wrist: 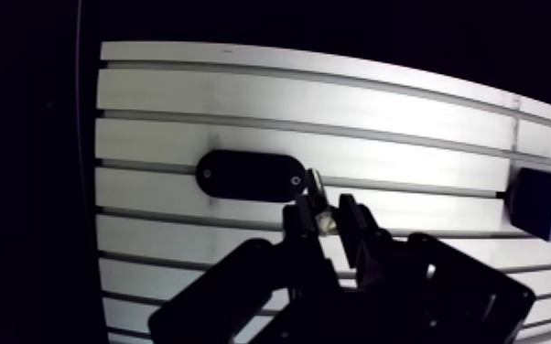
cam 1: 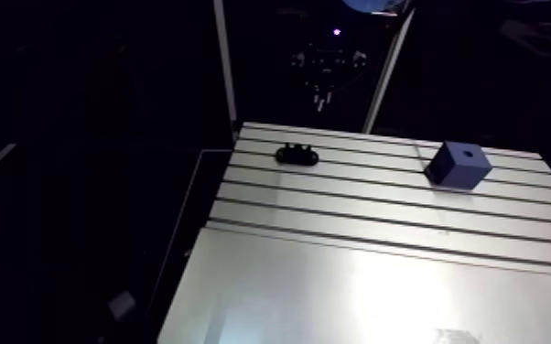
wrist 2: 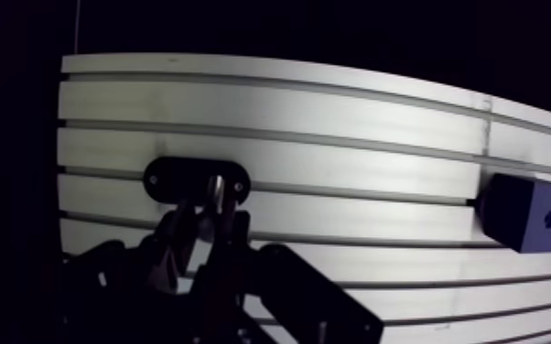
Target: Pick up the M10 bolt and insert it into the hex recess until seated.
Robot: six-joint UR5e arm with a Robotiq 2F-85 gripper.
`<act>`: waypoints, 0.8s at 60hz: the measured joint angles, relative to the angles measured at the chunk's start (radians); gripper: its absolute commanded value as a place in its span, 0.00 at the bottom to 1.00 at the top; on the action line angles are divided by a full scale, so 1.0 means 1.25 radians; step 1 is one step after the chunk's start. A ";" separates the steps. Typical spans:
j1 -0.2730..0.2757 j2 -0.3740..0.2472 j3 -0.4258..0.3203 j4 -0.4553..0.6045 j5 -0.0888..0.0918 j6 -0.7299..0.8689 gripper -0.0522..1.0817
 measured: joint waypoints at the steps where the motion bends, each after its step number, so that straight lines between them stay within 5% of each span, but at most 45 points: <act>1: -0.001 -0.004 -0.001 0.008 0.000 -0.001 0.80; 25: -0.059 -0.087 -0.033 0.207 -0.001 -0.079 0.83; 48: -0.141 -0.105 -0.118 0.367 0.000 -0.234 0.86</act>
